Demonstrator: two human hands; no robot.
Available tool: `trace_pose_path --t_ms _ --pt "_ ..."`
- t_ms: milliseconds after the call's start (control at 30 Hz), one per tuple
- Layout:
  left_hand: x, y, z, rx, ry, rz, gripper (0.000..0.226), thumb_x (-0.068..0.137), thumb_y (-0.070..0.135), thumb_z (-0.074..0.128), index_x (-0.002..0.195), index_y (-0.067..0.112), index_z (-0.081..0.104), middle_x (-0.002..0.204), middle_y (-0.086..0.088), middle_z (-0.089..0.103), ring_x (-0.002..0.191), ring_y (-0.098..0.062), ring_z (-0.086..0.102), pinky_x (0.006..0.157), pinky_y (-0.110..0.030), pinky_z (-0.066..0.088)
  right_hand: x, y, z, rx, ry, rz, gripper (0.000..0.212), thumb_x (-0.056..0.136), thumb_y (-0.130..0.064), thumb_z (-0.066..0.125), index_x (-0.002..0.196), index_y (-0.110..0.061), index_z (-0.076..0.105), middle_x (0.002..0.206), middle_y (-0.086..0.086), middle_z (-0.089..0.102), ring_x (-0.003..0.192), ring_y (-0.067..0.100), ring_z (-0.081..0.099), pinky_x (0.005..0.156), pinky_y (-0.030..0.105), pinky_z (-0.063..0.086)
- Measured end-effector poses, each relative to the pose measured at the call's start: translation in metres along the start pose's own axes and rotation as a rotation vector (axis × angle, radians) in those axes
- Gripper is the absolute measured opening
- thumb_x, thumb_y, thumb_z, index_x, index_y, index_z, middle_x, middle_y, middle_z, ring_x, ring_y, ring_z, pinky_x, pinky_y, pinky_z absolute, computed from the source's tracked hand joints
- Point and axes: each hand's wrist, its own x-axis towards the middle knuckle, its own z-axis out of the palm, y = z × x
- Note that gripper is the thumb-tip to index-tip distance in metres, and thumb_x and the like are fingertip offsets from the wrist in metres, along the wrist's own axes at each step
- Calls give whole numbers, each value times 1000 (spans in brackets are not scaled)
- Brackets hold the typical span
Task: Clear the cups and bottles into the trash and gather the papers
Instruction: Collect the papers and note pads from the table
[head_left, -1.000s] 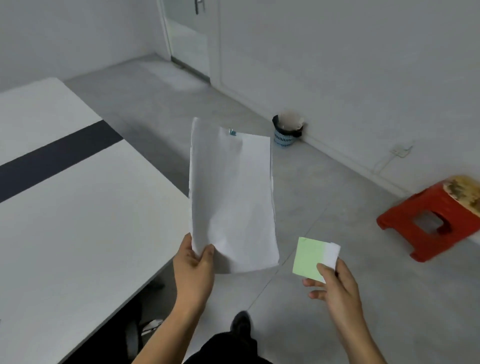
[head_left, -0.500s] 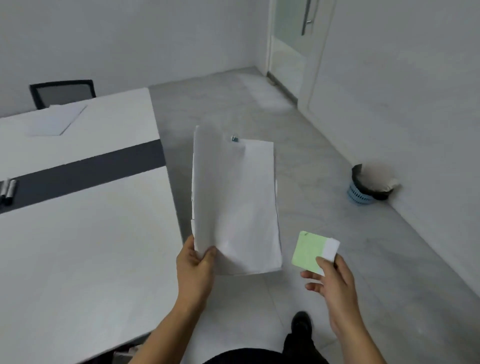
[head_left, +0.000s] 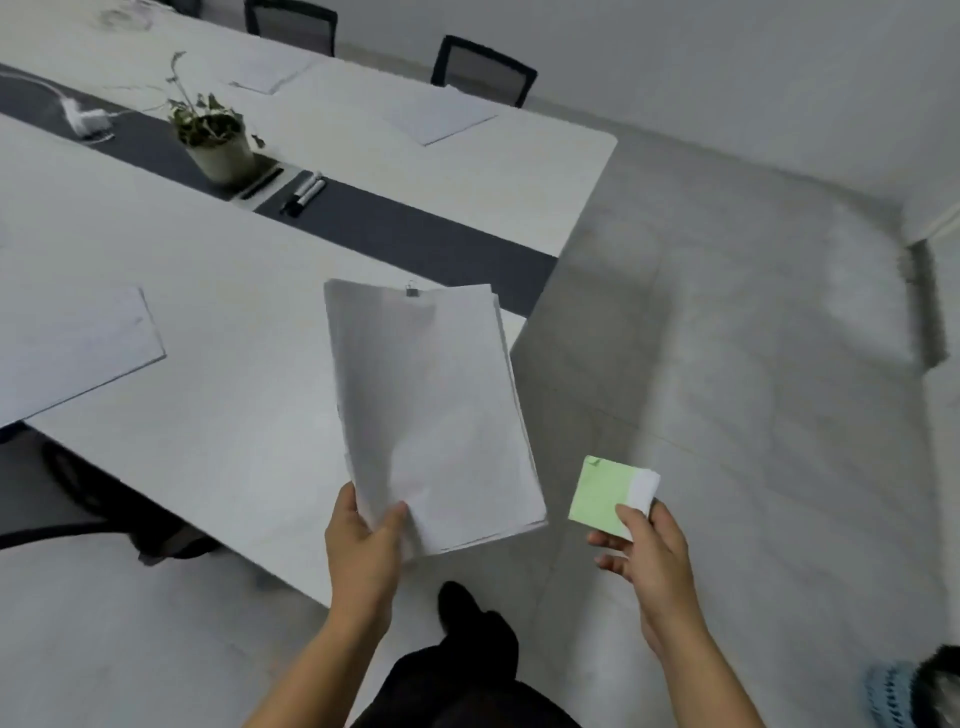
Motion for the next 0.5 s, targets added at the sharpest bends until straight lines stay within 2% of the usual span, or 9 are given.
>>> trace_pose_path --t_ms 67,200,333,500 --pt "23 -4 -2 -66 103 -52 33 90 -4 59 111 21 57 102 4 70 90 -13 68 70 -22 50 28 -11 30 -87 -90 21 21 100 -12 49 115 -18 62 101 9 71 72 21 69 59 34 53" --pt "65 -23 -13 -137 287 -148 35 88 -4 58 116 17 54 107 -1 68 95 -20 66 79 -32 51 71 -32 90 -281 -308 -2 17 101 -12 49 110 -19 61 103 8 70 73 21 70 59 33 53" --pt "92 -56 -21 -84 414 -291 39 87 -1 58 122 13 50 113 -3 63 95 -19 61 84 -35 49 100 -43 141 -433 -478 -22 15 101 -12 49 111 -15 59 106 7 70 72 18 71 57 29 54" --pt "108 -105 -23 47 511 -518 69 86 6 61 147 14 30 132 -8 58 109 -29 58 99 -42 49 135 -36 194 -538 -614 -4 27 101 -12 50 127 -18 46 114 0 67 72 20 68 56 29 52"
